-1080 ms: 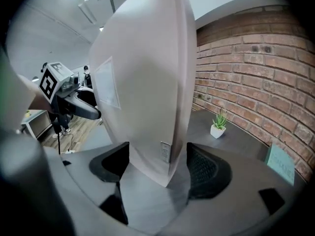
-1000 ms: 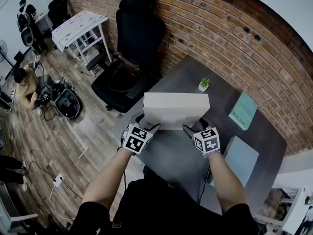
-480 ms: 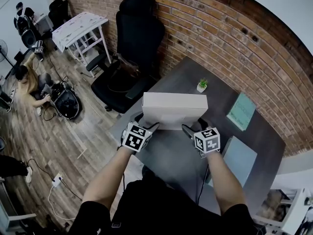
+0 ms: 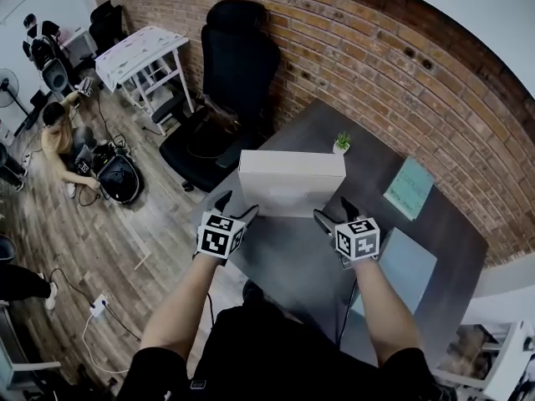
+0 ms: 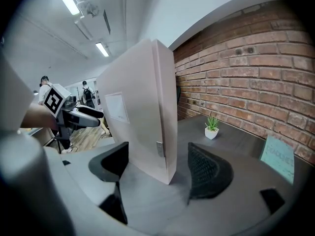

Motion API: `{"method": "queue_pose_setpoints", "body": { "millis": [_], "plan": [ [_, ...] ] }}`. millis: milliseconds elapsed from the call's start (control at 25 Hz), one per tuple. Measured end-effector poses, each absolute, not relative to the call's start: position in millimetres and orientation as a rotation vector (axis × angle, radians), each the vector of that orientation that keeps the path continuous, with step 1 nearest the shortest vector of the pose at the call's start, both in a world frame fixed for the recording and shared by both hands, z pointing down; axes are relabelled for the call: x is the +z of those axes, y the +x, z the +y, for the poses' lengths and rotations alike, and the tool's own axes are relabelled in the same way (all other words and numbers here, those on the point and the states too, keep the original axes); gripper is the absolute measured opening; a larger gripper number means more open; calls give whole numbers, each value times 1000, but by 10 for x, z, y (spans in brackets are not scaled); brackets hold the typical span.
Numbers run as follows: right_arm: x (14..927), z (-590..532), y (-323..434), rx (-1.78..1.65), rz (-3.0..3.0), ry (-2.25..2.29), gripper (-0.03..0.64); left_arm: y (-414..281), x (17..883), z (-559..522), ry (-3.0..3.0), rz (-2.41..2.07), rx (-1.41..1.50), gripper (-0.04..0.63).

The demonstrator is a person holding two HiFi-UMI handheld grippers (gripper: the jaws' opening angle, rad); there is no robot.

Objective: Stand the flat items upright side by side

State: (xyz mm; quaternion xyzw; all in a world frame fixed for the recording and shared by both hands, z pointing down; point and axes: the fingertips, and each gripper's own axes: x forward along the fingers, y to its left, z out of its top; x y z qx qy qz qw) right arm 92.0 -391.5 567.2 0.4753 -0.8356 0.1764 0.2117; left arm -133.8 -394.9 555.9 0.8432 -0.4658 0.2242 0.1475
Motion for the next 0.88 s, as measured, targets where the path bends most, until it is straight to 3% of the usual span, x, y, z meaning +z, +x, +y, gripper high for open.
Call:
{"method": "queue_pose_setpoints", "body": {
  "millis": [200, 400, 880],
  "plan": [
    [5455, -3697, 988, 486, -2386, 1347, 385, -1402, 5293, -3697, 2401, -1427, 524, 347],
    [5293, -3506, 1048, 477, -2401, 1381, 443, -1341, 5075, -3439, 2443, -1425, 442, 348],
    [5057, -2687, 1239, 487, -2294, 1610, 491, -860, 4881, -2887, 2629, -1126, 324, 348]
  ]
}}
